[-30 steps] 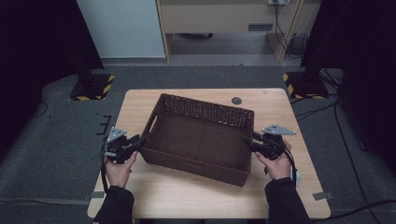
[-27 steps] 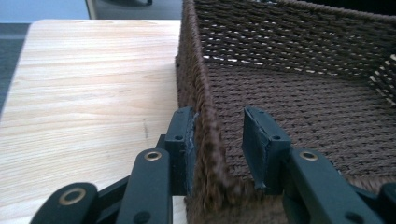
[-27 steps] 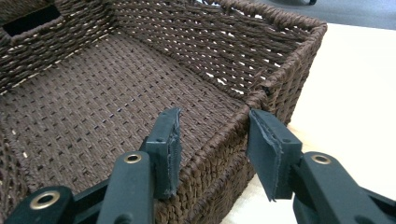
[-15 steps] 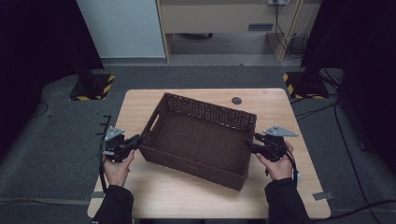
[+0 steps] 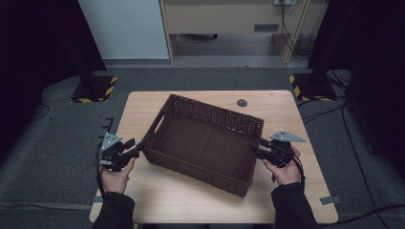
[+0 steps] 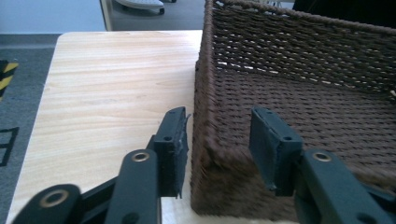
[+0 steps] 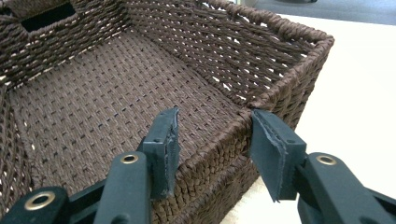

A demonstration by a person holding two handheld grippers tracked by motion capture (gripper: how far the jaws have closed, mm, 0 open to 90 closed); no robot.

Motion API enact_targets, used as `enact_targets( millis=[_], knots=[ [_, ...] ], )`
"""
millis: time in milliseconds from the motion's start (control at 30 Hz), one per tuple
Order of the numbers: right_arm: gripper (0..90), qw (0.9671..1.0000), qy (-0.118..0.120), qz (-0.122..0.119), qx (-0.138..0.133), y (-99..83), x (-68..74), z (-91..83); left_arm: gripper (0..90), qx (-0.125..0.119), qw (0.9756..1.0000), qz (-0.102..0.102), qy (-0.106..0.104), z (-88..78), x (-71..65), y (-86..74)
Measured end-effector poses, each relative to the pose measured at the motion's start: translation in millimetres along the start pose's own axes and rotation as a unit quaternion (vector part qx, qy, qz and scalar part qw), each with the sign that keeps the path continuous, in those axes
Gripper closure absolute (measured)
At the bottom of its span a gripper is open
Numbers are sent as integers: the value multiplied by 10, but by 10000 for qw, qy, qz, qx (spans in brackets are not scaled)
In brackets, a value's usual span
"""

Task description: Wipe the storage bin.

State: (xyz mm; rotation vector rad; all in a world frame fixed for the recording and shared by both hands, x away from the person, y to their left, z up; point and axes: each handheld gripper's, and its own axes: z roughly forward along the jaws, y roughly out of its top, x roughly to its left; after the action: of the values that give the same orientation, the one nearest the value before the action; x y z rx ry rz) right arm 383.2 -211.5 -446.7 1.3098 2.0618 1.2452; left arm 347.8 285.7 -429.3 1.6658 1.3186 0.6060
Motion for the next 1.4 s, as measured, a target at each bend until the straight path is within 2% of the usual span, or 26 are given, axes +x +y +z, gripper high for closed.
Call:
enact_targets(
  millis=[100,200,300,400,567,733,800,900,1067,1233,1400],
  knots=[
    [525,10000,-32,-26,14,-14,41,-34,546,84,9999,63,21,-32,-58,-41],
    [520,10000,-13,-4,47,-23,70,-64,543,109,9999,6,-127,-12,-107,-72],
    [516,9999,24,-54,87,-23,70,-83,537,144,9996,68,-228,56,-153,-92],
    [532,9999,2,-123,37,11,55,-97,519,159,9996,227,-109,109,-195,-104],
    [479,9994,-189,-157,-229,58,20,-56,505,73,9998,193,-73,171,-170,-92],
    [473,9996,-232,-91,-148,43,-27,25,496,27,9999,12,-111,238,-121,-70],
    [476,9997,-215,-32,-93,28,-39,33,490,65,9999,35,-88,231,-129,-61],
    [486,9998,-152,104,-96,10,-42,23,470,67,9997,57,-211,191,-181,-67],
    [488,9998,-128,135,-75,-14,-9,-20,449,12,9993,182,-327,179,-298,-70],
    [484,9998,-174,-112,16,13,24,-49,440,156,9991,248,-306,253,-331,-83],
    [486,9989,-371,-182,-242,53,-7,-57,442,114,9993,216,-292,299,-289,-61]
  ],
)
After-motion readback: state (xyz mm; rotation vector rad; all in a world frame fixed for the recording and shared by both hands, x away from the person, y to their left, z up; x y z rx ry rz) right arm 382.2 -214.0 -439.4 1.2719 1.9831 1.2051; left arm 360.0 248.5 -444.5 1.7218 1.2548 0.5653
